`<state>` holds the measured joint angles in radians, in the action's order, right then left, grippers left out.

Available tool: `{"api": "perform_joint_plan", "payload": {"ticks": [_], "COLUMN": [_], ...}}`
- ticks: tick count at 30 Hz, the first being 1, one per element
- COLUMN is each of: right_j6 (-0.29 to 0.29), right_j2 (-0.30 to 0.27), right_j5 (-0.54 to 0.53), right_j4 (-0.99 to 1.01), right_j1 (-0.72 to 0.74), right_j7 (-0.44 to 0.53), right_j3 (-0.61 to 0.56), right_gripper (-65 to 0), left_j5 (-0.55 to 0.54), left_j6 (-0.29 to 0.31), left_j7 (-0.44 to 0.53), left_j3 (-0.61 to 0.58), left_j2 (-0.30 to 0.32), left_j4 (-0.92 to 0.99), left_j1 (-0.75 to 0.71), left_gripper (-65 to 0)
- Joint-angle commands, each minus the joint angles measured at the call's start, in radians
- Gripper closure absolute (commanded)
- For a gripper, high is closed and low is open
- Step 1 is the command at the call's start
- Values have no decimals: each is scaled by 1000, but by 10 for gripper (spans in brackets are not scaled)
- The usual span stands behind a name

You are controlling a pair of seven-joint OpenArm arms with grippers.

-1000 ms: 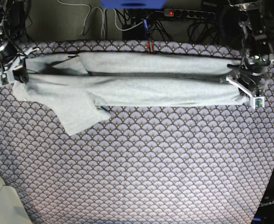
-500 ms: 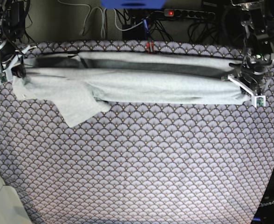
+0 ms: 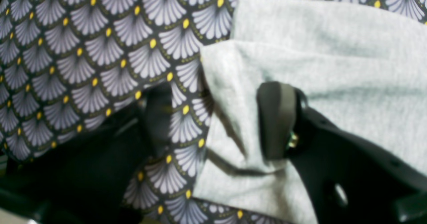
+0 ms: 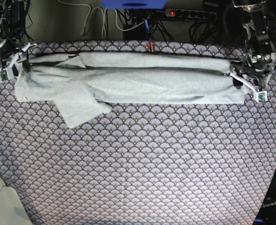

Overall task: Fold the T-shirt properly
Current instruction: 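Release and regrasp the strip end with the right gripper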

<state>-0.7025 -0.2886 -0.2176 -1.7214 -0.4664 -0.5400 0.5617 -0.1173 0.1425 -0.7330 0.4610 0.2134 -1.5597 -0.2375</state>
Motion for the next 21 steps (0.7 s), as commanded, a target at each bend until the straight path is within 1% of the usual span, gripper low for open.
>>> {"api": "perform_joint_plan", "payload": {"ticks": [1,2,4,7,9,10,11,13,15,18,21], "right_j6": [4,4,4,4,4,4,4,4,4,4,4], "right_j2": [-19,-19,-21,-21,-21,-25,-42,-64,-70,-70,-56], "right_j5": [-12,-12,-10,-13,-15,-15,-15,-15,-15,-12,-13], "right_j4": [-16,-16,-16,-21,-24,-25,-35,-61,-101,-127,-101], "right_j1": [-2,1,2,5,33,47,59,82,130,223,347], "right_j7": [13,4,5,5,-1,-2,-2,-4,-21,-94,-206], "right_j3": [10,13,19,80,119,131,136,105,30,-88,-202], "right_gripper": [-316,-331,-336,-336,-336,-336,-336,-336,-336,-340,-340], "left_j5": [-5,-6,-6,-6,-6,-6,-6,-6,-6,-6,-6], "left_j6": [6,6,6,6,6,6,6,6,6,6,6], "left_j7": [8,8,6,3,3,3,3,3,3,3,3], "left_j3": [2,2,2,2,2,2,2,2,2,2,2], "left_j2": [10,10,10,10,10,10,10,10,10,7,7], "left_j4": [-20,-20,-17,-12,-17,-20,-23,-23,-23,-23,-23], "left_j1": [7,8,19,22,22,22,22,22,22,22,22], "left_gripper": [-404,-404,-404,-404,-404,-404,-404,-404,-404,-404,-404]}}
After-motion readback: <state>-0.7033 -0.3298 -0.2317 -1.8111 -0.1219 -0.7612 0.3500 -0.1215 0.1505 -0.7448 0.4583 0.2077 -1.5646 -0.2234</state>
